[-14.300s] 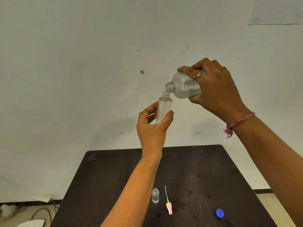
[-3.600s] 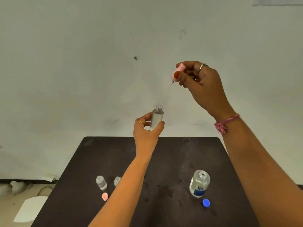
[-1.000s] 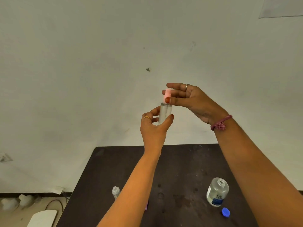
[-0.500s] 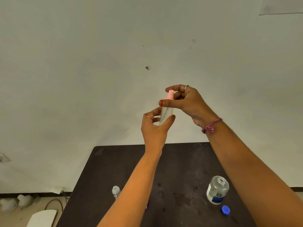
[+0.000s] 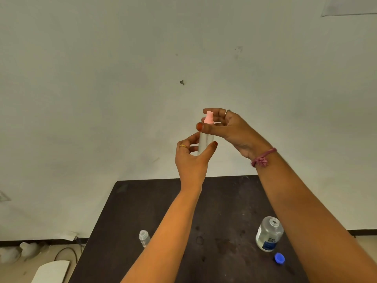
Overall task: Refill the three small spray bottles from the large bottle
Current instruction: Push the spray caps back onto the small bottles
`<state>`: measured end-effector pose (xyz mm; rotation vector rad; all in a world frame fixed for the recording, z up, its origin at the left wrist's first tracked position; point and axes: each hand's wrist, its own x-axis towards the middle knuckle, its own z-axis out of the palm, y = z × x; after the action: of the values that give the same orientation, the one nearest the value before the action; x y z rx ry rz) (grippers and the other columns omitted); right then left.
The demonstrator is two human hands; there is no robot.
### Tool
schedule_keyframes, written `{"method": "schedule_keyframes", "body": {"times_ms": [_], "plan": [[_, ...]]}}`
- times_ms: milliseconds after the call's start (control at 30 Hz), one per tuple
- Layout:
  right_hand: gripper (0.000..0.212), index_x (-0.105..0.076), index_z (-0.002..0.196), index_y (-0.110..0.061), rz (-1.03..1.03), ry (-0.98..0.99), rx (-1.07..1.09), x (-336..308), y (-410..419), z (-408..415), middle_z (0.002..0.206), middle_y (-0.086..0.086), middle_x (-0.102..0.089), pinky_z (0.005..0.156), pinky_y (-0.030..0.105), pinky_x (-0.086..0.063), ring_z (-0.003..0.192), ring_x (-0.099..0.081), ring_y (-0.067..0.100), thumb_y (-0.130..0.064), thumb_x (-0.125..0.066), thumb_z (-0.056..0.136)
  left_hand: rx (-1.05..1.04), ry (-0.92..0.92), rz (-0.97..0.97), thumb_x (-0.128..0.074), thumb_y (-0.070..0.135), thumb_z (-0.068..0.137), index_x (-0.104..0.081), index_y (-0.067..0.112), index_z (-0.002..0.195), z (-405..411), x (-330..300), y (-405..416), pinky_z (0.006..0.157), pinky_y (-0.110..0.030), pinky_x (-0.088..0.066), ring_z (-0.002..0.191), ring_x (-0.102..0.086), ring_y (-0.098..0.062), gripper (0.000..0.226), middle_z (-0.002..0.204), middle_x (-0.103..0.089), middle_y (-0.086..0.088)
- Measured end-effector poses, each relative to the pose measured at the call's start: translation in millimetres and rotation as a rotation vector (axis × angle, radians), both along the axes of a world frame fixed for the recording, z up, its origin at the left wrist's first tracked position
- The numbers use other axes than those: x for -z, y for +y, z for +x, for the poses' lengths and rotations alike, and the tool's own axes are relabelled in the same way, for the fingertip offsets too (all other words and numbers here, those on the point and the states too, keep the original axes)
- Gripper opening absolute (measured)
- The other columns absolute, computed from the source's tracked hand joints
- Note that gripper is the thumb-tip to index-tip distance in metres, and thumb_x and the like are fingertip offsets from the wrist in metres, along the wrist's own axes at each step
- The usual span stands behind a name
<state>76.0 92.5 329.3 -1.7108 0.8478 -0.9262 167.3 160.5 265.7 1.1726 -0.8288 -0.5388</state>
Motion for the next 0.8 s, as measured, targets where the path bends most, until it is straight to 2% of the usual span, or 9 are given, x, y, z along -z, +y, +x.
{"method": "schedule_keyframes", "body": {"times_ms": [33,100,200,267,433,533,633,733,800], "plan": [[0.067,-0.052,0.131,-0.022,0.022,0.001,-0.058,-0.6,-1.7,-5.1,0.124,-0.002,-0.061,0.093,0.024,-0.048,0.112,-0.058,0.014,-0.035,-0.076,0.069,-0.001,-0.004,-0.004,-0.079,0.03,0.075,-0.052,0.036,0.105,1.3,-0.1,0.1,0.063,-0.004,-0.046,0.094,-0.059,-0.004,0.041,0.108,-0.057,0.013],[0.053,-0.053,0.13,-0.018,0.029,-0.055,-0.131,-0.3,-2.2,-12.2,0.122,0.0,-0.064,0.097,0.023,-0.046,0.113,-0.06,0.013,-0.021,-0.07,0.079,-0.004,-0.012,-0.01,-0.08,0.03,0.074,-0.052,0.039,0.103,2.7,-0.1,-0.3,0.063,-0.006,-0.047,0.094,-0.059,-0.006,0.041,0.108,-0.057,0.014],[0.037,-0.064,0.115,-0.017,-0.015,-0.128,-0.052,2.9,1.3,-8.4,0.108,-0.002,-0.071,0.088,0.02,-0.051,0.101,-0.066,0.009,-0.012,-0.072,0.079,-0.009,-0.006,-0.004,-0.081,0.031,0.074,-0.051,0.042,0.1,2.3,0.8,-1.1,0.062,-0.006,-0.046,0.094,-0.059,-0.006,0.041,0.108,-0.057,0.014],[0.037,-0.067,0.106,-0.015,-0.001,-0.179,0.043,5.8,2.7,-1.8,0.102,-0.002,-0.072,0.081,0.021,-0.054,0.095,-0.068,0.011,-0.013,-0.079,0.071,-0.012,0.009,-0.001,-0.081,0.03,0.073,-0.052,0.039,0.102,1.7,2.7,-2.8,0.064,-0.007,-0.047,0.095,-0.059,-0.007,0.042,0.108,-0.057,0.012],[0.046,-0.065,0.11,-0.008,0.1,-0.228,0.095,10.4,6.2,4.9,0.1,0.008,-0.07,0.082,0.035,-0.057,0.094,-0.068,0.022,-0.014,-0.082,0.067,0.023,-0.015,0.062,-0.081,0.03,0.073,-0.051,0.031,0.113,2.3,4.0,-3.1,0.069,-0.009,-0.046,0.101,-0.058,-0.01,0.049,0.115,-0.056,0.009],[0.042,-0.066,0.108,-0.008,0.093,-0.224,0.023,4.3,2.4,-4.2,0.102,0.008,-0.07,0.083,0.037,-0.056,0.096,-0.068,0.022,-0.012,-0.079,0.068,0.316,-0.008,0.133,-0.08,0.036,0.071,-0.049,0.031,0.124,18.6,1.6,0.3,0.079,-0.017,-0.05,0.11,-0.057,-0.01,0.062,0.126,-0.054,0.009],[0.032,-0.066,0.107,-0.008,0.088,-0.208,-0.073,-4.1,-1.6,-13.4,0.102,0.006,-0.071,0.084,0.034,-0.055,0.097,-0.068,0.02,-0.006,-0.072,0.076,0.668,0.224,0.177,-0.065,0.029,0.078,-0.049,0.018,0.132,36.5,0.7,5.4,0.092,-0.034,-0.054,0.114,-0.061,-0.022,0.057,0.128,-0.059,-0.006],[0.03,-0.062,0.111,-0.009,0.083,-0.147,-0.138,-11.3,-2.8,-16.7,0.106,0.007,-0.071,0.086,0.032,-0.055,0.1,-0.068,0.019,-0.008,-0.066,0.081,0.731,0.274,0.169,-0.052,0.017,0.092,-0.055,0.011,0.125,42.7,2.8,5.8,0.094,-0.033,-0.053,0.111,-0.064,-0.026,0.034,0.124,-0.065,-0.01],[0.033,-0.061,0.112,-0.01,0.077,-0.116,-0.178,-14.4,-2.4,-16.8,0.106,0.006,-0.071,0.088,0.029,-0.053,0.102,-0.067,0.018,-0.013,-0.066,0.079,0.707,0.229,0.162,-0.055,0.015,0.09,-0.057,0.009,0.123,42.3,4.0,4.9,0.096,-0.032,-0.051,0.109,-0.065,-0.027,0.034,0.121,-0.066,-0.01]]}}
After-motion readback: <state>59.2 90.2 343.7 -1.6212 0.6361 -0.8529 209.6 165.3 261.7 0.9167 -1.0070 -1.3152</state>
